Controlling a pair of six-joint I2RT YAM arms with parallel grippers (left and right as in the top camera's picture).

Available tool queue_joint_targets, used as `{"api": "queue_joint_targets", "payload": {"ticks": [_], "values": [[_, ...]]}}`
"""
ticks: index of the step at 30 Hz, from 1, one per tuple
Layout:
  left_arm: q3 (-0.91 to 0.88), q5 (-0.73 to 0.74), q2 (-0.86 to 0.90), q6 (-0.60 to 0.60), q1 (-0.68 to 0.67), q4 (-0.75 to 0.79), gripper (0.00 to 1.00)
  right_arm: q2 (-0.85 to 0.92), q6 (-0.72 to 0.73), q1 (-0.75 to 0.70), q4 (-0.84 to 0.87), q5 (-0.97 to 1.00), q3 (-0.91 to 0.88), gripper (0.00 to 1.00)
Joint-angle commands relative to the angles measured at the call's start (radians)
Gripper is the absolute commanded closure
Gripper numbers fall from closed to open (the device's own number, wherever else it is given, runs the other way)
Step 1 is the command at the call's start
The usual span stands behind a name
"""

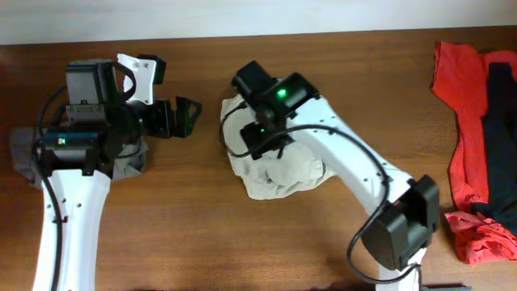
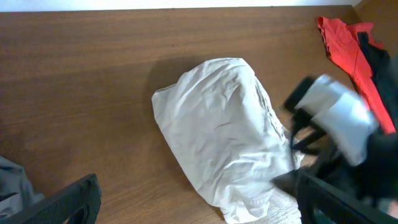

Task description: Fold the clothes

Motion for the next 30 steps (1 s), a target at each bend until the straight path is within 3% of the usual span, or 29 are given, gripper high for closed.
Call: {"api": "queue_joint_targets", "payload": {"ticks": [1, 4, 11, 16, 18, 20, 22, 23, 26, 30], "values": [[0.01, -0.003, 0.007, 0.034, 0.001, -0.008, 0.01, -0.041, 0.015, -0.103, -0.018, 0.031, 0.016, 0.21], [0.01, -0.004, 0.011, 0.034, 0.001, -0.014, 0.01, -0.04, 0.0, -0.206, -0.003, -0.005, -0.022, 0.01], [0.01, -0.003, 0.014, 0.034, 0.0, -0.019, 0.01, -0.035, -0.076, -0.362, 0.19, -0.279, -0.288, 0.01], [0.01, -0.003, 0.014, 0.034, -0.001, -0.019, 0.01, -0.035, -0.092, -0.375, 0.42, -0.528, -0.521, 0.0], [0.01, -0.003, 0.015, 0.034, -0.005, -0.02, 0.01, -0.035, -0.09, -0.358, 0.501, -0.541, -0.582, 0.15], [0.01, -0.003, 0.015, 0.034, -0.01, -0.026, 0.01, -0.035, -0.079, -0.35, 0.526, -0.541, -0.604, 0.58], [0.01, -0.004, 0.015, 0.035, -0.011, -0.034, 0.01, -0.051, -0.08, -0.357, 0.506, -0.521, -0.594, 0.89], [0.01, -0.004, 0.015, 0.035, -0.012, -0.038, 0.01, -0.066, -0.081, -0.365, 0.486, -0.494, -0.585, 0.95], [0.01, -0.004, 0.015, 0.034, -0.012, -0.042, 0.01, -0.177, -0.084, -0.406, 0.372, -0.319, -0.522, 0.96], [0.01, -0.004, 0.017, 0.035, -0.012, -0.036, 0.01, -0.377, -0.018, -0.484, 0.196, 0.066, -0.384, 0.96]]}}
